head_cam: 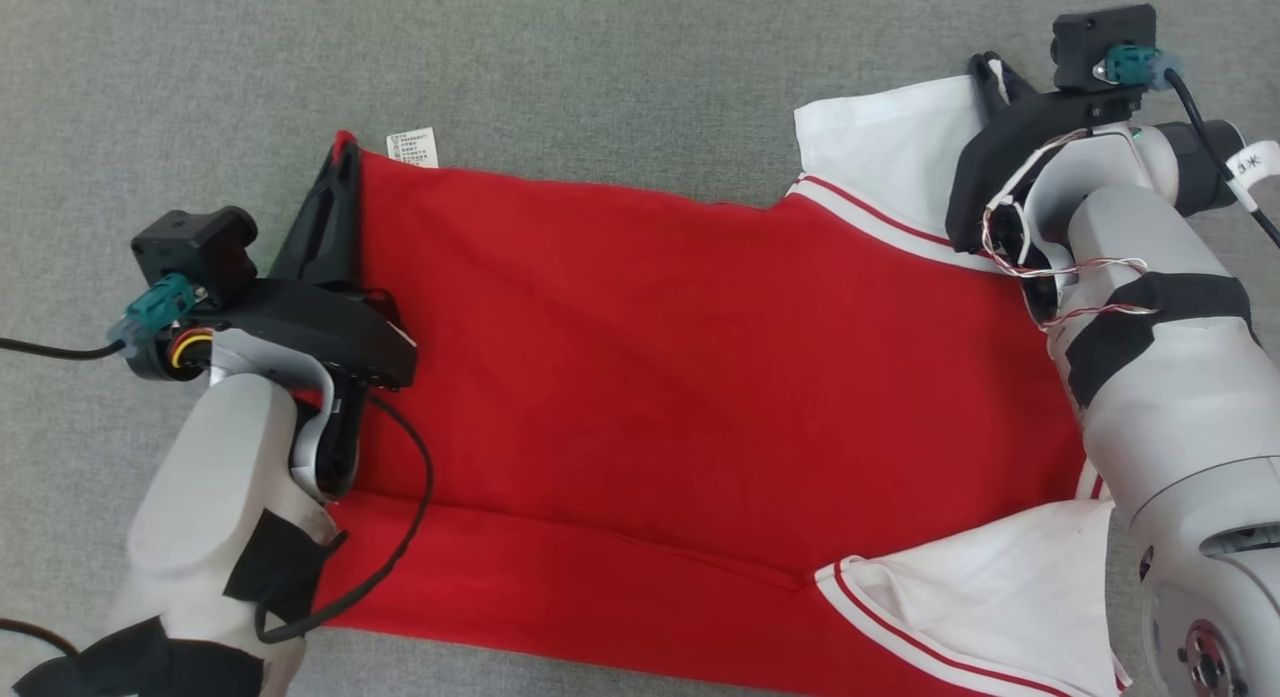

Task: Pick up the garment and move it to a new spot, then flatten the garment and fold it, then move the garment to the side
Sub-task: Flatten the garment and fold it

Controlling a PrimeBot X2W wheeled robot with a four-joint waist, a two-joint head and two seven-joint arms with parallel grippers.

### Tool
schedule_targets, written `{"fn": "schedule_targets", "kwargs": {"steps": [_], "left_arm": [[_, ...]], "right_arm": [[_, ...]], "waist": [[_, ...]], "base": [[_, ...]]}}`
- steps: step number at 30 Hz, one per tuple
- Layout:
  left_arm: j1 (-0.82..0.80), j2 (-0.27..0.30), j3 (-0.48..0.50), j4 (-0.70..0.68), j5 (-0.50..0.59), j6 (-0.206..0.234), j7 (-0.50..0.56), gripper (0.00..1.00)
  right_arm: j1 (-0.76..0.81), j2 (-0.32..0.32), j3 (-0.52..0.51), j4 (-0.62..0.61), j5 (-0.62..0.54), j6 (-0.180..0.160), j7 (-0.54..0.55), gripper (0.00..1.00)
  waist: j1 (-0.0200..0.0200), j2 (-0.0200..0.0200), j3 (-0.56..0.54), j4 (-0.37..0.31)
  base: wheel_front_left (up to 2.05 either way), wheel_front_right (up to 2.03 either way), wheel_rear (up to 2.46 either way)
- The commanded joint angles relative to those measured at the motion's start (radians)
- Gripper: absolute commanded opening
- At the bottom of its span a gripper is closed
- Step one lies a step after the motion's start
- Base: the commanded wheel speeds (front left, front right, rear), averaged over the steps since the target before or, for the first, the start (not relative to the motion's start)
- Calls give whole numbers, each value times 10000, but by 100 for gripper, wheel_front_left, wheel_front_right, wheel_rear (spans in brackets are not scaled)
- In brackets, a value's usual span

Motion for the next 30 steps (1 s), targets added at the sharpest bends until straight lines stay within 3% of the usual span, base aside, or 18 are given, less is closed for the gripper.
{"fn": "schedule_targets", "kwargs": {"steps": [1,8,14,21,30], "left_arm": [[74,95,28,11,-6,24,-30,0],[258,286,86,136,-76,23,-30,0],[672,422,128,91,-98,23,-30,0],[1343,539,301,-149,-34,22,-28,0],[2591,600,494,-698,123,23,-30,0]], "right_arm": [[-1,-74,-137,41,-124,-21,-264,0],[-57,-14,-753,-229,-367,-21,-1686,0],[837,225,-792,-762,-50,-21,-2164,0],[2833,490,75,-3205,1245,-21,-2170,0],[6727,-312,1743,-7397,3699,-21,-2174,0]], "waist": [[-1,0,-81,-66],[-1,0,-565,-251],[-1,0,-1196,-401],[-1,0,-1720,-620],[-1,0,-2415,-828]], "base": [[0,0,0],[0,0,0],[0,0,0],[0,0,0],[0,0,0]]}}
